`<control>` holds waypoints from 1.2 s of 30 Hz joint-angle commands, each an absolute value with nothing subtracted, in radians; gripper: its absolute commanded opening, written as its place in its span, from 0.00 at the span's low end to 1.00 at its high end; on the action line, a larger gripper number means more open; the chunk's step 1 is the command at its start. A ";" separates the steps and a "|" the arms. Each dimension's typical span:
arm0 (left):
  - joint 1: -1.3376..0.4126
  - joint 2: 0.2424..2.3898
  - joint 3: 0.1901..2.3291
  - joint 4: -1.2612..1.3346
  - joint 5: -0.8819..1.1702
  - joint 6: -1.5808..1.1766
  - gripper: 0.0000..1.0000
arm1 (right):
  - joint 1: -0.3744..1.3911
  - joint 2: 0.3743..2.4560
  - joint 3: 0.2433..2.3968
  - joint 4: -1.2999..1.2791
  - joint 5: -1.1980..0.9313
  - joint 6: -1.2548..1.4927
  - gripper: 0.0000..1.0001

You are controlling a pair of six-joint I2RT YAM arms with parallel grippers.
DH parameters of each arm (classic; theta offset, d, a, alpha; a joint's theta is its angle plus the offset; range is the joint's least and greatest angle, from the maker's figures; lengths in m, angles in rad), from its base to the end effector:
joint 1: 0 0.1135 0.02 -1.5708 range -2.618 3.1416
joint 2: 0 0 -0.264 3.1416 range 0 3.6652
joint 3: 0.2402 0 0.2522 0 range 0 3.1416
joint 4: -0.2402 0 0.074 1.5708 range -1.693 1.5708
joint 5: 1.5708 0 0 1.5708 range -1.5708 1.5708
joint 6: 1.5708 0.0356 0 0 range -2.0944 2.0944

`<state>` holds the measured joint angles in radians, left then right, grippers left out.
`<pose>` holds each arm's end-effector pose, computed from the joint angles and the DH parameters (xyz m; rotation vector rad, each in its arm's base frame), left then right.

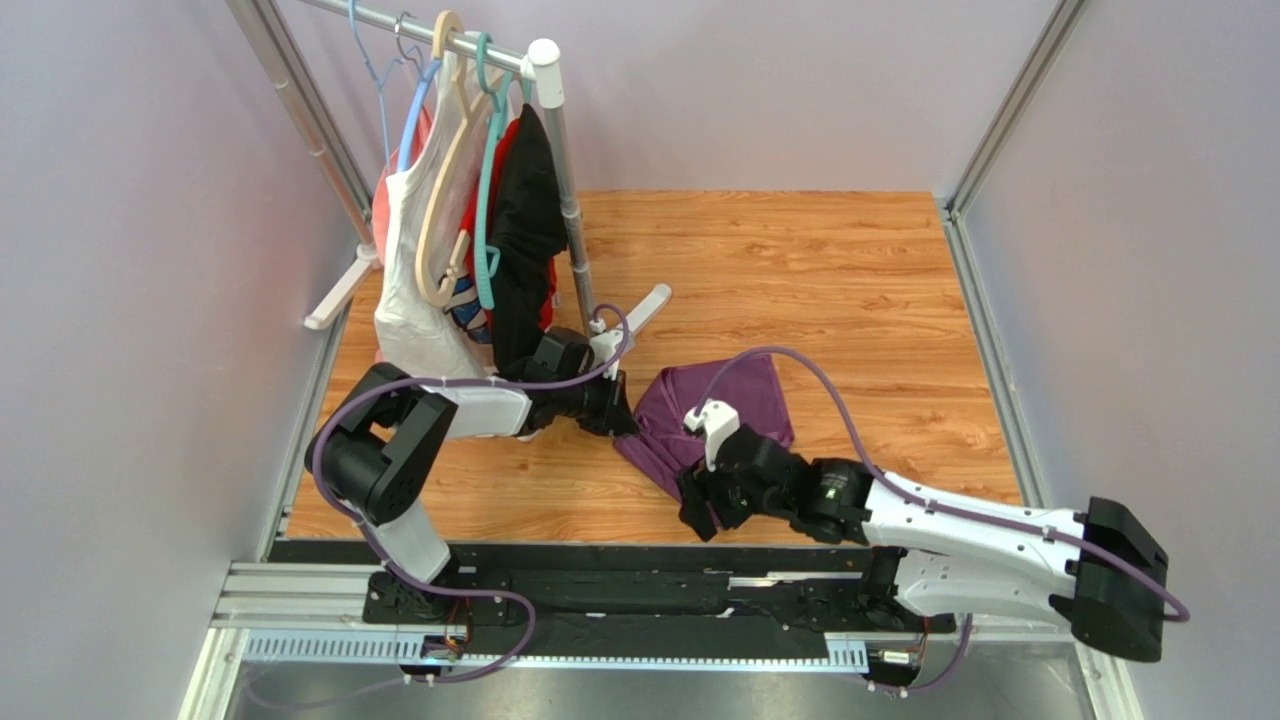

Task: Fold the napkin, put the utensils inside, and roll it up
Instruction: Roll the napkin with the utensil

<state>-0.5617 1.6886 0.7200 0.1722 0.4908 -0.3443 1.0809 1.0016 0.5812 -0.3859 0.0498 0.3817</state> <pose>0.2559 -0.1809 0.1324 0.5188 2.4281 -0.9971 0.0965 0.1771 0.2116 -0.8230 2.3298 0.6176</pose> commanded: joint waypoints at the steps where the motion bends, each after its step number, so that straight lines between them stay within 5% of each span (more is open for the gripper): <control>1: -0.557 1.726 0.738 0.061 0.468 -0.267 0.00 | 1.245 1.055 0.600 -0.403 0.381 0.471 0.70; 10: -0.557 1.726 0.730 0.072 0.472 -0.267 0.00 | 1.374 1.290 0.724 -0.498 0.563 0.491 0.60; 21: -0.557 1.715 0.727 0.069 0.476 -0.256 0.00 | 1.327 1.289 0.698 -0.519 0.497 0.560 0.04; 31: -0.557 1.717 0.727 0.069 0.471 -0.252 0.00 | 1.048 1.192 0.565 -0.405 0.034 0.568 0.00; 36: -0.557 1.717 0.729 0.066 0.468 -0.253 0.00 | 1.035 1.207 0.529 -0.423 0.028 0.612 0.00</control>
<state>-0.5610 1.6981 0.7403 0.1452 0.5117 -0.2962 1.0367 1.2095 0.5610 -0.4286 0.1162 0.5640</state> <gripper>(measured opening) 0.015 0.037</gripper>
